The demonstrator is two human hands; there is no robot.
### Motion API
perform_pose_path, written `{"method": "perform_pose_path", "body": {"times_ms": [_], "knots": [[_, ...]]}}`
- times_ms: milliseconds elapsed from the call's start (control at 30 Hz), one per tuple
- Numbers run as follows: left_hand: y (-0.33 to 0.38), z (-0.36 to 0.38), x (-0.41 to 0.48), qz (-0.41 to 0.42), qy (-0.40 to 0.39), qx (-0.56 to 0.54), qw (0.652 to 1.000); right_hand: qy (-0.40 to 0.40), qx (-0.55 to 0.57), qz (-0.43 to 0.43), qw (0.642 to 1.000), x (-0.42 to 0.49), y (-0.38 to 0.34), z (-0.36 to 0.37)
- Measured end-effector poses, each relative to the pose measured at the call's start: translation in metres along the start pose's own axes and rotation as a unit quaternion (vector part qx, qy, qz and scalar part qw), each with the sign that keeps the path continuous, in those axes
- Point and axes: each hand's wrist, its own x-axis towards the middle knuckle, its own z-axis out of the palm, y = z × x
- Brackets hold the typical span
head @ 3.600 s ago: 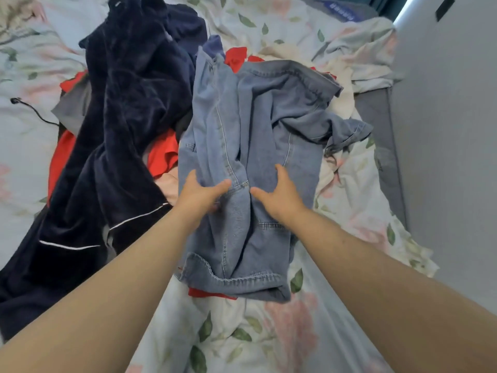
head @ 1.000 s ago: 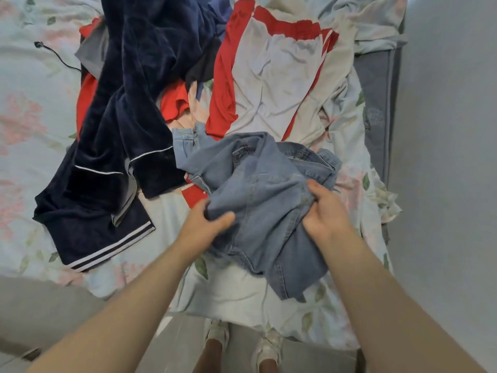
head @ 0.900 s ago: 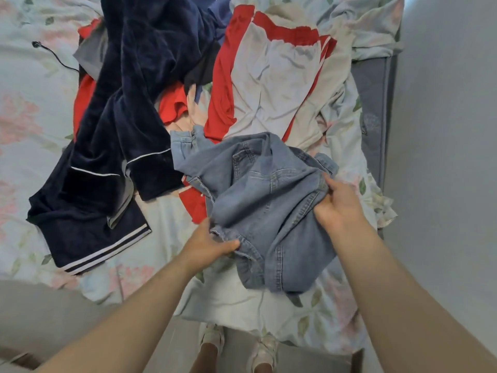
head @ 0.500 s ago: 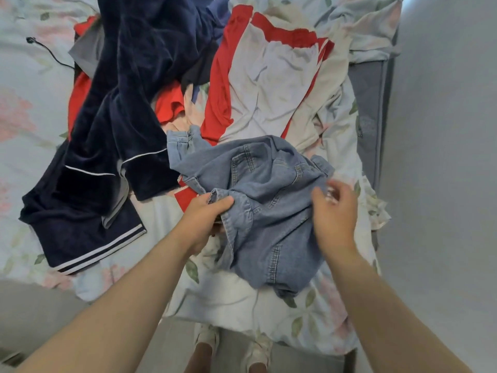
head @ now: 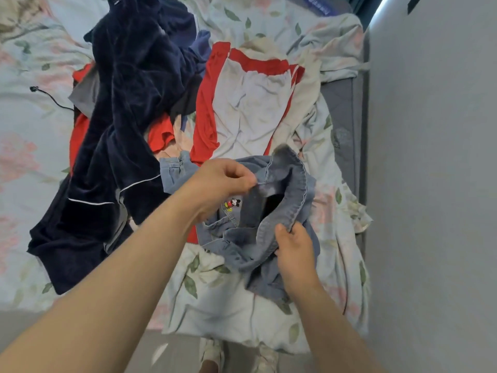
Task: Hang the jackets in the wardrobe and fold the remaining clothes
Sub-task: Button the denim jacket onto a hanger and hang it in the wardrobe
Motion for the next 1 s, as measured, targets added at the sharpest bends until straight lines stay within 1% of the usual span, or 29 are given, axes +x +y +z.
{"method": "perform_pose_path", "body": {"times_ms": [67, 133, 167, 233, 267, 300, 367, 400, 500, 567, 633, 700, 733, 767, 800, 867, 900, 933, 1000], "knots": [[0.005, -0.012, 0.015, 0.016, 0.058, 0.02, 0.998, -0.008, 0.095, 0.056, 0.994, 0.01, 0.0, -0.017], [0.008, -0.017, 0.028, 0.027, 0.099, 0.046, 0.994, -0.005, 0.165, 0.082, 0.983, 0.018, 0.0, -0.03], [0.008, -0.017, 0.033, 0.037, 0.105, 0.076, 0.991, -0.008, 0.199, 0.096, 0.975, 0.021, 0.0, -0.036], [0.006, -0.017, 0.037, 0.067, 0.089, 0.163, 0.98, -0.006, 0.225, 0.119, 0.967, 0.025, 0.0, -0.045], [0.002, -0.016, 0.037, 0.088, 0.07, 0.225, 0.968, -0.002, 0.21, 0.114, 0.971, 0.027, 0.001, -0.05], [-0.002, -0.014, 0.037, 0.115, 0.056, 0.304, 0.944, 0.007, 0.18, 0.098, 0.979, 0.03, 0.0, -0.054], [-0.011, -0.01, 0.039, 0.161, 0.04, 0.445, 0.88, 0.018, 0.118, 0.052, 0.991, 0.033, -0.003, -0.062], [-0.014, -0.008, 0.041, 0.179, 0.028, 0.482, 0.857, 0.018, 0.1, 0.036, 0.994, 0.034, -0.006, -0.066], [-0.016, -0.011, 0.045, 0.209, -0.033, 0.563, 0.799, -0.012, 0.035, -0.01, 0.999, 0.033, -0.015, -0.08], [-0.011, -0.012, 0.044, 0.2, -0.042, 0.603, 0.771, -0.051, -0.042, -0.049, 0.997, 0.031, -0.024, -0.087], [-0.001, -0.011, 0.041, 0.206, -0.005, 0.636, 0.744, -0.08, -0.17, -0.091, 0.978, 0.032, -0.033, -0.09], [0.013, -0.01, 0.035, 0.237, 0.038, 0.646, 0.724, -0.082, -0.278, -0.15, 0.945, 0.035, -0.043, -0.089], [0.024, -0.007, 0.032, 0.256, 0.05, 0.639, 0.724, -0.07, -0.301, -0.173, 0.935, 0.035, -0.051, -0.09], [0.036, -0.004, 0.028, 0.268, 0.056, 0.621, 0.735, -0.055, -0.316, -0.186, 0.929, 0.034, -0.06, -0.091], [0.05, 0.001, 0.024, 0.269, 0.062, 0.59, 0.759, -0.039, -0.327, -0.196, 0.924, 0.033, -0.069, -0.094], [0.08, 0.011, 0.016, 0.244, 0.096, 0.509, 0.82, -0.016, -0.34, -0.211, 0.916, 0.026, -0.092, -0.1], [0.095, 0.015, 0.013, 0.234, 0.116, 0.475, 0.84, -0.012, -0.343, -0.22, 0.913, 0.021, -0.105, -0.104], [0.11, 0.018, 0.01, 0.24, 0.13, 0.45, 0.85, -0.008, -0.341, -0.228, 0.912, 0.016, -0.117, -0.108], [0.142, 0.025, 0.0, 0.272, 0.138, 0.419, 0.855, 0.012, -0.34, -0.239, 0.909, 0.007, -0.142, -0.117]]}}
